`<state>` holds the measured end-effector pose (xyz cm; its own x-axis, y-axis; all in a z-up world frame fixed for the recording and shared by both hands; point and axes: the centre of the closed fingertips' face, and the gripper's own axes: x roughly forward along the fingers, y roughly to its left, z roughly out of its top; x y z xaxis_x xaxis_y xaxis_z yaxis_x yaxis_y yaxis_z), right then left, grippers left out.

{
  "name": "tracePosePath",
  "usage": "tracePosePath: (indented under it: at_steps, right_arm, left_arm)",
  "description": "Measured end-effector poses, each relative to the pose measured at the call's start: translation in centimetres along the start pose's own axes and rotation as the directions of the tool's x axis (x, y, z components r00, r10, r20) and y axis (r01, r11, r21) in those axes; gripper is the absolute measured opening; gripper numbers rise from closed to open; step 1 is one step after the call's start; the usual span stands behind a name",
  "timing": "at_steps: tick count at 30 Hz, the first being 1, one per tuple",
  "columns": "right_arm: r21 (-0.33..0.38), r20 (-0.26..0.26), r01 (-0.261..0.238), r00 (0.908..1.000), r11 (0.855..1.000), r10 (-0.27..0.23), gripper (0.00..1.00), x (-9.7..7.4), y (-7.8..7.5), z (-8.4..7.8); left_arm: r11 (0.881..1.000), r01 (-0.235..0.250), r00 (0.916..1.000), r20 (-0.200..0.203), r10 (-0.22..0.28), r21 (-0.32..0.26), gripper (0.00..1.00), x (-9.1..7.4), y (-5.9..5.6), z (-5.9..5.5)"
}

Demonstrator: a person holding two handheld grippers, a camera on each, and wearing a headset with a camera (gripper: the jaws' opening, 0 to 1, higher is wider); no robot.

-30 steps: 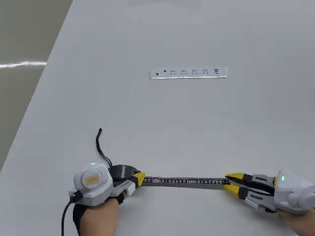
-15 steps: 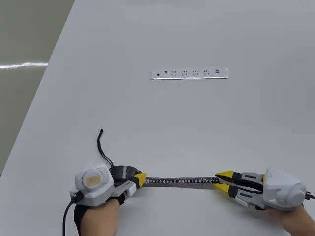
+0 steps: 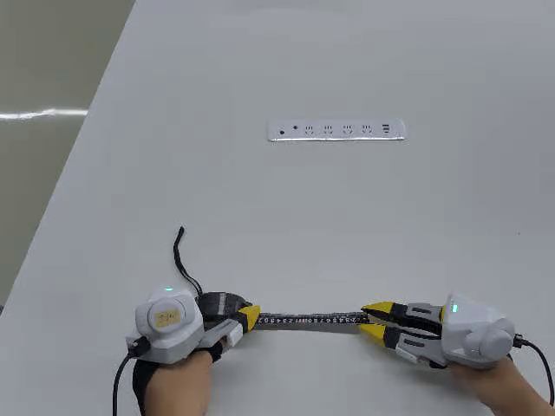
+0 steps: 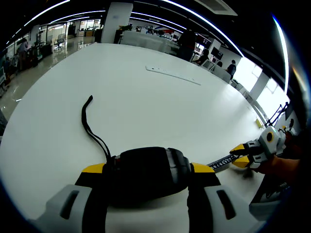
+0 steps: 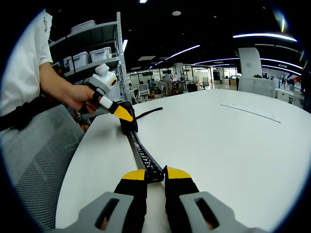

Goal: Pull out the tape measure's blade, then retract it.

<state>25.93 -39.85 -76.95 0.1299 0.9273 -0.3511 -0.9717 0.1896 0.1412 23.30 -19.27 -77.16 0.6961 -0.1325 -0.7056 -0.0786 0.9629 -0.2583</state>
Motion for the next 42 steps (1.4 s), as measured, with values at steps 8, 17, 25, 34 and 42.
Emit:
tracePosePath:
  at_steps: [8,17,25,34,42]
  right_arm:
    - [-0.001,0.007,-0.009,0.9999,1.000,0.009,0.12,1.5,0.7,0.4]
    - [0.004,0.014,-0.019,0.9997,1.000,0.019,0.12,2.7,1.1,0.8]
    - [0.005,0.012,-0.031,0.9994,0.999,0.031,0.12,3.5,1.5,1.0]
    - [0.005,0.012,-0.043,0.9990,0.999,0.043,0.12,4.3,1.8,1.2]
    - [0.007,0.012,-0.052,0.9986,0.999,0.052,0.12,5.0,2.1,1.4]
  left_arm:
    - [1.000,0.000,1.0000,-0.001,0.000,-0.001,0.64,0.0,-0.1,0.0]
    - [1.000,0.000,1.0000,-0.002,0.000,-0.003,0.64,-0.1,-0.1,0.0]
    - [1.000,0.000,1.0000,-0.001,0.000,-0.003,0.64,0.0,0.0,0.0]
    - [1.000,-0.001,1.0000,-0.002,0.001,-0.004,0.64,0.0,0.0,0.0]
    - [1.000,-0.001,1.0000,-0.002,0.000,-0.004,0.64,0.0,0.0,0.0]
